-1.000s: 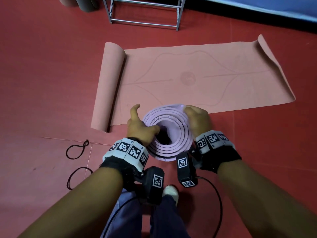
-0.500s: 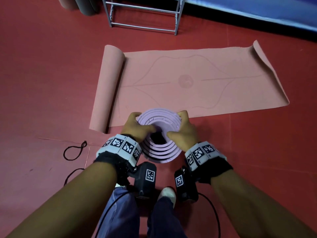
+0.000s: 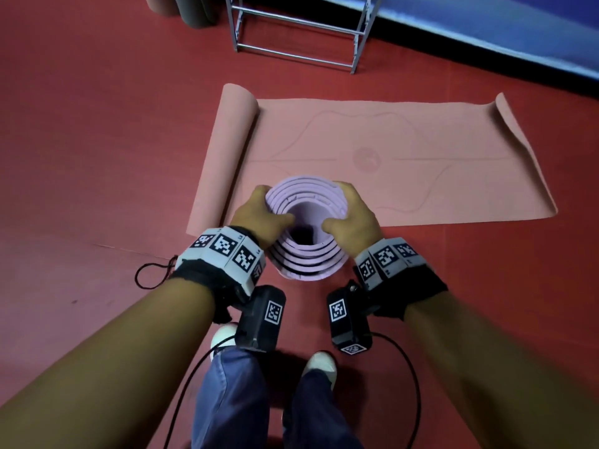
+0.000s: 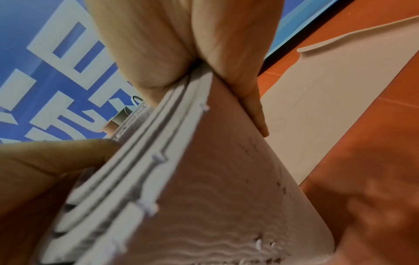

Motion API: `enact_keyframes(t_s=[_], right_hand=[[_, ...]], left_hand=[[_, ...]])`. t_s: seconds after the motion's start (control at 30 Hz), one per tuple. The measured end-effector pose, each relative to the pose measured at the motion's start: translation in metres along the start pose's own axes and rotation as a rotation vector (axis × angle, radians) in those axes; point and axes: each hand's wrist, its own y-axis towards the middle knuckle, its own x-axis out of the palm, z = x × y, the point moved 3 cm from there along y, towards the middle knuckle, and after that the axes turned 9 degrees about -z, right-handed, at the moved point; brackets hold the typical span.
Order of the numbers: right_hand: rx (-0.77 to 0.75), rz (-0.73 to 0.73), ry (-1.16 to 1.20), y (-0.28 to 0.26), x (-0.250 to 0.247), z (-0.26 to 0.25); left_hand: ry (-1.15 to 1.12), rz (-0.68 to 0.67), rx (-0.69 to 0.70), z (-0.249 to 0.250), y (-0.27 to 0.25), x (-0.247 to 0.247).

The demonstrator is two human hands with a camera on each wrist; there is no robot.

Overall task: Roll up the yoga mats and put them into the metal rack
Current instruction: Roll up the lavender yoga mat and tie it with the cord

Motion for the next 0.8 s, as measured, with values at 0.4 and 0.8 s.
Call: enact_keyframes(t_s=[0.4, 0.8], right_hand=[[0.029, 0.188, 0.088, 0.058, 0.040, -0.066], [0.072, 0.344, 0.326, 0.115, 0.094, -0.103]], left_hand=[[-0.071, -0.048, 0.169, 0.002, 0.027, -0.108], [-0.032, -0.038, 0.305, -0.014, 0.060, -0.165]])
